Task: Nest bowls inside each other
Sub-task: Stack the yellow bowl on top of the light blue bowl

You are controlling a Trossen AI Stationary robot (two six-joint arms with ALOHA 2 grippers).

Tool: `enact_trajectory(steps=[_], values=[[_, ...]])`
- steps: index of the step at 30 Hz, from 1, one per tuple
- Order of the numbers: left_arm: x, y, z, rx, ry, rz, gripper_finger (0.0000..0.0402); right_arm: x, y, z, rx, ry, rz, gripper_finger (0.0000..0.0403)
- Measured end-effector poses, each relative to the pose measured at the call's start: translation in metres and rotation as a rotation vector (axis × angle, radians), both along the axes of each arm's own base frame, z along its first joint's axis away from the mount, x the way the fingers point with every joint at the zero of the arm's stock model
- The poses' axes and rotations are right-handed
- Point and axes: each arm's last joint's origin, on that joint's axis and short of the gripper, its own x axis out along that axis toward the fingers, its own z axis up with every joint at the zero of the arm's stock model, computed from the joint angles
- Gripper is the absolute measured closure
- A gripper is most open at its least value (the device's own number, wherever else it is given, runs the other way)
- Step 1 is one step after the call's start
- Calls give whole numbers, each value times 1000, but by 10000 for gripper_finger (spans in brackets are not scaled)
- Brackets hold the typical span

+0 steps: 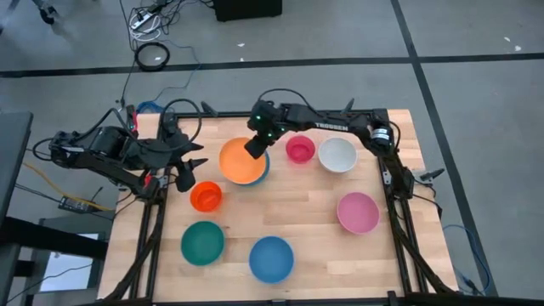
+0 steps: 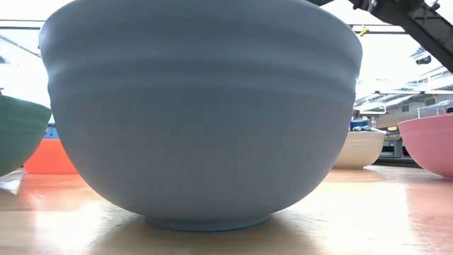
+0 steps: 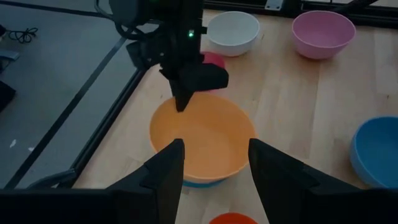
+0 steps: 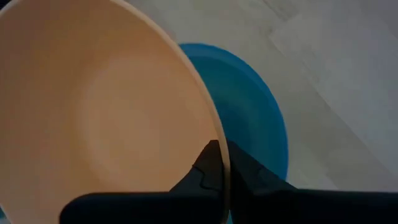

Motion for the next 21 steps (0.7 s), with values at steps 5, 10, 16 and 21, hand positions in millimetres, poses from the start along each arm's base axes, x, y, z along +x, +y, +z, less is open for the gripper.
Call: enact_trajectory(steps=[5,10,16,21], values=[[0,0,0,-1,0,0,214,-8,-8,-2,-5,74,-28,403],[0,0,0,-4,-1,1,214,-15,-13,-6,-15,140,-47,403],[0,0,0,-11,-4,7,214,-13,-9,-7,-59,146,-36,400],[0,0,0,-12,-4,8,214,-10,-2,-7,-73,143,-7,365]])
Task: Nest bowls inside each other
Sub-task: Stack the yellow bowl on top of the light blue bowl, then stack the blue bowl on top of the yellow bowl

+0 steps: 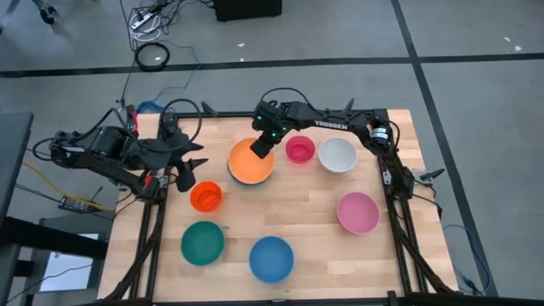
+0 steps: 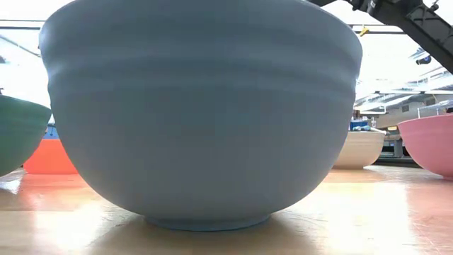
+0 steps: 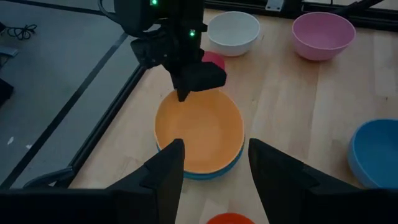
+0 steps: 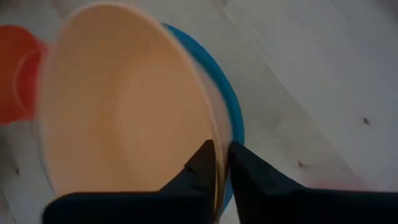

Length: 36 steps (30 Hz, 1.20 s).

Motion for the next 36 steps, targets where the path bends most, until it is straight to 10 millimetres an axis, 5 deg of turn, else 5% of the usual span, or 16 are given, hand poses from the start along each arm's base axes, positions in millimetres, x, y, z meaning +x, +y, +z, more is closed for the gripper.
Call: enact_trajectory(steps=[10,16,25,31,36], values=[[0,0,0,0,0,0,214,-4,17,-3,-4,98,11,269],[0,0,0,0,1,1,214,-15,43,23,-111,142,54,262],[-2,0,-3,-12,27,14,214,-49,144,69,-167,234,317,265],[1,-1,-14,-21,62,19,214,-61,211,63,-150,283,410,268],[6,-2,-29,-29,107,11,214,-61,248,40,-98,244,387,268]])
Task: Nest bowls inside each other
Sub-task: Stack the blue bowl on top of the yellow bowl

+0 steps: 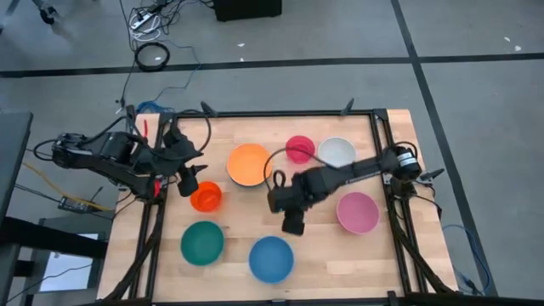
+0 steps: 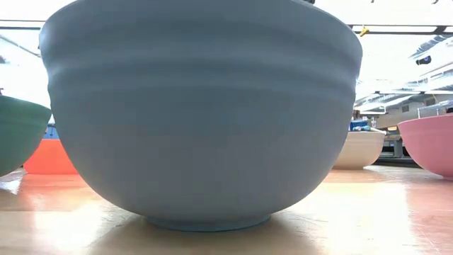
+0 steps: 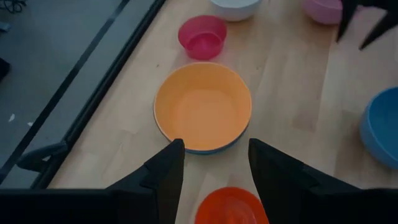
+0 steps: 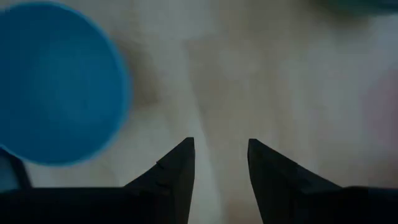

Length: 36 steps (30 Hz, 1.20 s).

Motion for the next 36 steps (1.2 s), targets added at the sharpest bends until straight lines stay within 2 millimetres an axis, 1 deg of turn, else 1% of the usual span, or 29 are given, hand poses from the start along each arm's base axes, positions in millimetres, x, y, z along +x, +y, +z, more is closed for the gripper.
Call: enact_trajectory(steps=[4,8,12,17,22,27,36], values=[[3,-3,-6,-14,6,-19,214,5,15,-24,120,-49,-18,268],[3,-8,-8,-30,11,-61,214,9,18,-45,209,-73,-52,268],[2,-11,-8,-30,10,-79,214,10,27,-58,305,-95,-64,268],[1,-15,-8,-37,9,-102,214,7,42,-66,350,-118,-82,268],[0,-19,-8,-49,5,-119,214,4,50,-66,301,-144,-114,268],[0,-23,-7,-57,-4,-140,214,5,52,-70,272,-148,-130,268],[0,-26,-6,-70,-23,-151,214,9,53,-84,243,-122,-137,268]])
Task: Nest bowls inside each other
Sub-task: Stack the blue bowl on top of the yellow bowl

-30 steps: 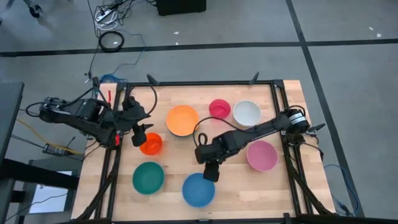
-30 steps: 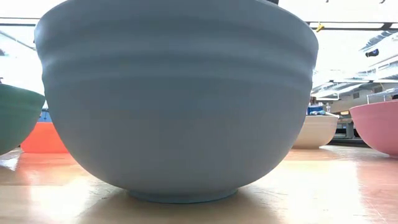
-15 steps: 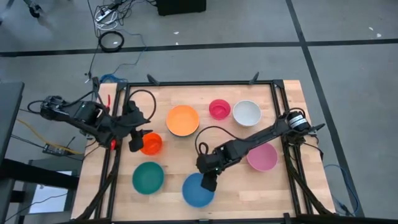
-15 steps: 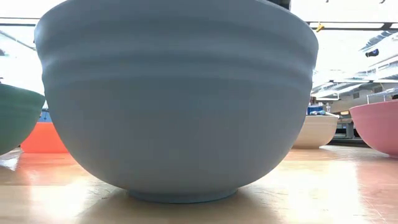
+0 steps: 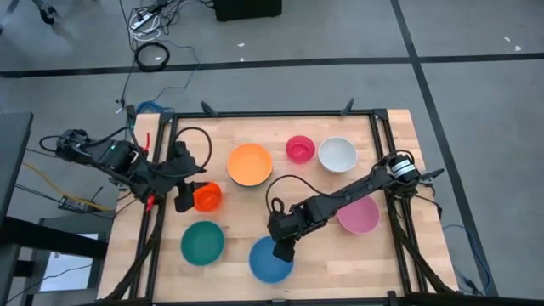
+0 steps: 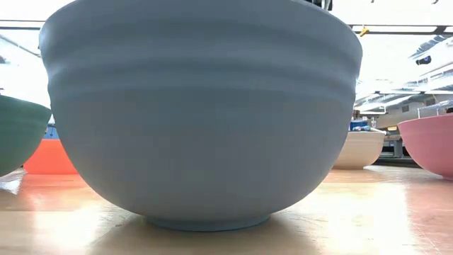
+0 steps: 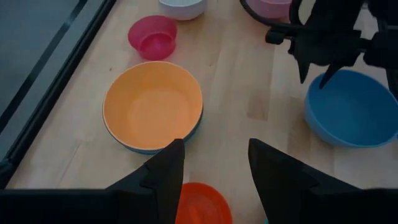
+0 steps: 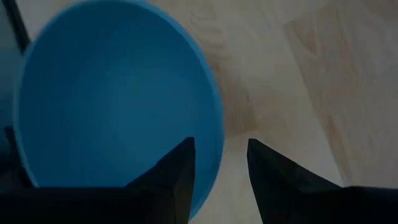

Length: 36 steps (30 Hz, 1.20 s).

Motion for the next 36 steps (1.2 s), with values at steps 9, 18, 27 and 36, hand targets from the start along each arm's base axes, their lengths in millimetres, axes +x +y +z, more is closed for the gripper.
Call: enact_trajectory(steps=[9,18,27,36], values=[[0,0,0,5,-2,5,214,1,-3,-4,-33,-21,-22,284],[0,0,0,6,-3,5,214,0,-6,-14,-12,-25,-13,396],[0,0,0,6,-3,6,214,7,-20,-13,-25,-53,-28,400],[0,0,0,6,-3,6,214,33,-62,2,-110,-233,-36,402]])
